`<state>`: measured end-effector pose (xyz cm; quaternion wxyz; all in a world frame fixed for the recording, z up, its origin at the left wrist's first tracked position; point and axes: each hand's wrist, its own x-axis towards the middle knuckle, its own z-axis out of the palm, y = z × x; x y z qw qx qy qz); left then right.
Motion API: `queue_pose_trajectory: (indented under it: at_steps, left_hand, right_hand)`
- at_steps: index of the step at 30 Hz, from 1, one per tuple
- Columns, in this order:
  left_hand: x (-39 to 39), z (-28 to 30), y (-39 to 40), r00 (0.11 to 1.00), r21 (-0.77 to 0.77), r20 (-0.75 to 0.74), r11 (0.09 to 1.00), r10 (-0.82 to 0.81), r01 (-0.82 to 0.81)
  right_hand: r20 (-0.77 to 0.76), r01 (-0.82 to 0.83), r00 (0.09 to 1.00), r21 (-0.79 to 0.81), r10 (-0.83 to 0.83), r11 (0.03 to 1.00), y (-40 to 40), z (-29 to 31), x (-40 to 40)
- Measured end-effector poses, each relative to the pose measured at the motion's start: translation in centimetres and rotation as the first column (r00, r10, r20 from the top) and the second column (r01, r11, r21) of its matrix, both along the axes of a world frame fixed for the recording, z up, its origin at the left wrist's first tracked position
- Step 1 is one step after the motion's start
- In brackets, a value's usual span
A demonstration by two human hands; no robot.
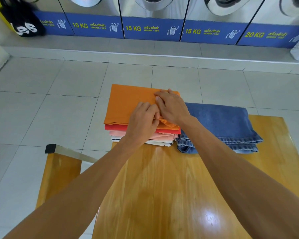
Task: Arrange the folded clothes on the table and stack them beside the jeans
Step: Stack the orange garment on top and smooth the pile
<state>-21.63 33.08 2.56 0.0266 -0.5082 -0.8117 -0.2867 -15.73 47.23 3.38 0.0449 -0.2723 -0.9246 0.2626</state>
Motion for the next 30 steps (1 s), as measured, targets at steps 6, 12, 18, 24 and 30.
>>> queue_pose_trajectory:
  at_steps: [6,12,18,24,30]
  left_hand:
    - [0.4,-1.6,-1.1,0.989,-0.031,-0.150,0.999,-0.015,0.010]
    - [1.4,-1.5,-3.1,0.997,0.025,-0.050,0.998,-0.056,0.058]
    - [1.1,-0.9,-1.7,0.975,0.144,0.221,0.989,0.011,-0.044]
    - [0.6,-0.6,-1.2,0.939,0.123,0.340,0.987,0.054,-0.102]
    - [0.4,-0.6,-1.5,0.931,0.066,0.357,0.992,0.075,-0.106]
  right_hand:
    - [-0.027,-0.012,1.000,0.025,0.013,1.000,0.0,0.2,0.4]
    - [-0.182,0.338,0.934,0.163,-0.308,0.927,-2.2,1.5,2.3]
    - [-0.043,0.468,0.871,-0.235,-0.490,0.852,-4.6,1.5,6.3]
    - [-0.163,0.519,0.776,-0.384,-0.610,0.764,-4.1,1.4,7.5]
    - [-0.145,0.432,0.777,-0.585,-0.613,0.686,-4.9,1.1,7.9]
